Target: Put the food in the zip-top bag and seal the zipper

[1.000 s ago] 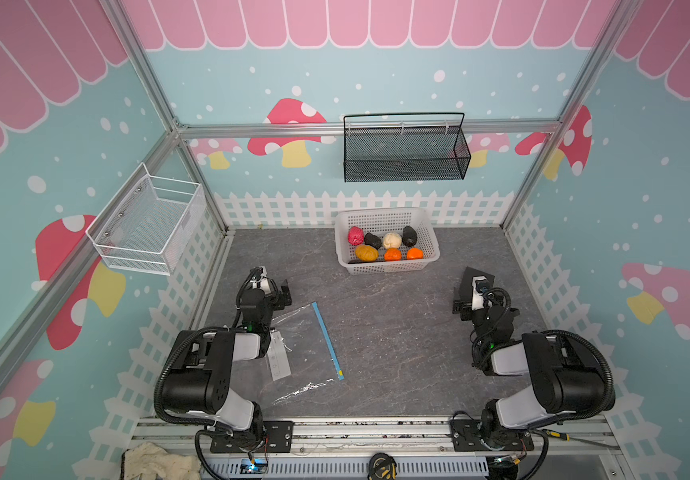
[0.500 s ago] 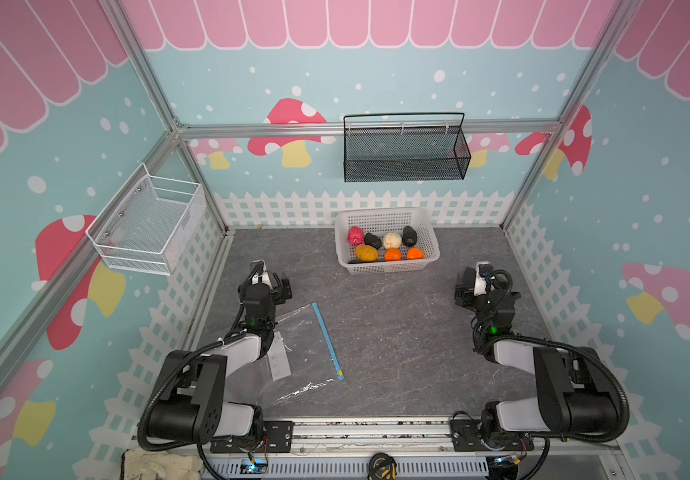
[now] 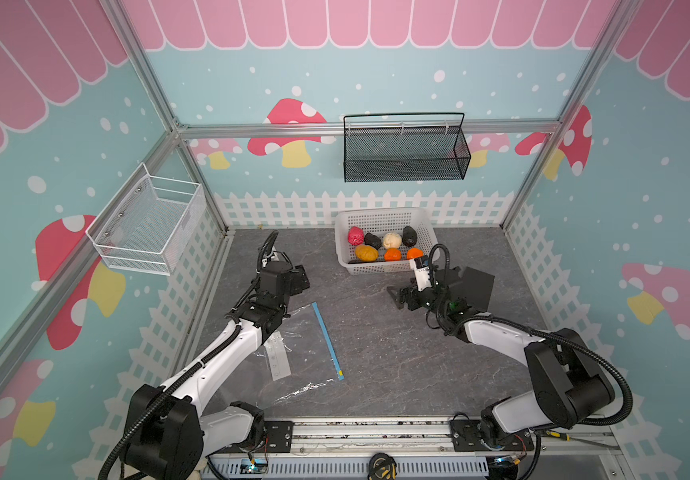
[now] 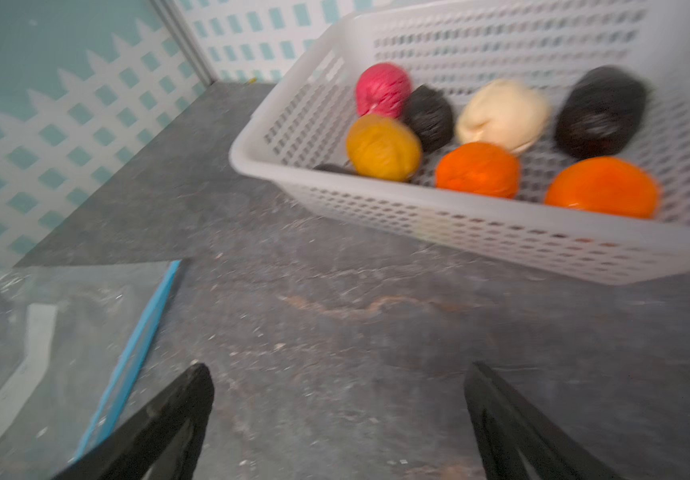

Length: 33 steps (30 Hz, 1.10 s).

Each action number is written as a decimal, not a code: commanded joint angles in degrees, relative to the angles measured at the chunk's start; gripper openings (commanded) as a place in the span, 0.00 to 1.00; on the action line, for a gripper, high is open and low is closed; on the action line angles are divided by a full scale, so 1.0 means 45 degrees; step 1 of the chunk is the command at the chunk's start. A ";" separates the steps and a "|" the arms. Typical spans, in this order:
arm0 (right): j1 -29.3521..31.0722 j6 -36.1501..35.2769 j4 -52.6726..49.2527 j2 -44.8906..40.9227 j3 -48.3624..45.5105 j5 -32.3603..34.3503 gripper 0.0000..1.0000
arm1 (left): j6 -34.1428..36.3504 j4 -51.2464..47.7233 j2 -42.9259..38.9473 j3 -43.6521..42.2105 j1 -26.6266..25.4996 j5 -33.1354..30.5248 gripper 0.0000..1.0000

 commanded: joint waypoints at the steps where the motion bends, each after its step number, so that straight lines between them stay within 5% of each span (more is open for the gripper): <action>1: 0.0668 0.0807 -0.1167 0.0283 0.0436 -0.1228 0.98 | -0.1965 -0.2116 -0.0076 -0.0518 -0.0033 0.1741 0.96; 11: 0.2956 0.2218 -0.1286 0.2052 0.2020 -0.2041 0.98 | -0.3650 -0.1953 -0.1182 -0.3137 0.0614 0.2509 0.95; 15: 0.3593 0.1583 -0.1973 0.2844 0.2741 -0.1716 0.98 | -0.4184 -0.1844 -0.1589 -0.3993 0.1264 0.3093 0.95; 22: 0.4355 0.0980 -0.2218 0.3997 0.3320 -0.3341 0.99 | -0.4333 -0.0991 -0.1627 -0.5024 0.1694 0.3831 0.95; 33: 0.4759 0.2086 -0.1371 0.5103 0.3518 -0.4428 0.69 | -0.4380 -0.0466 -0.1918 -0.5655 0.1773 0.4605 0.95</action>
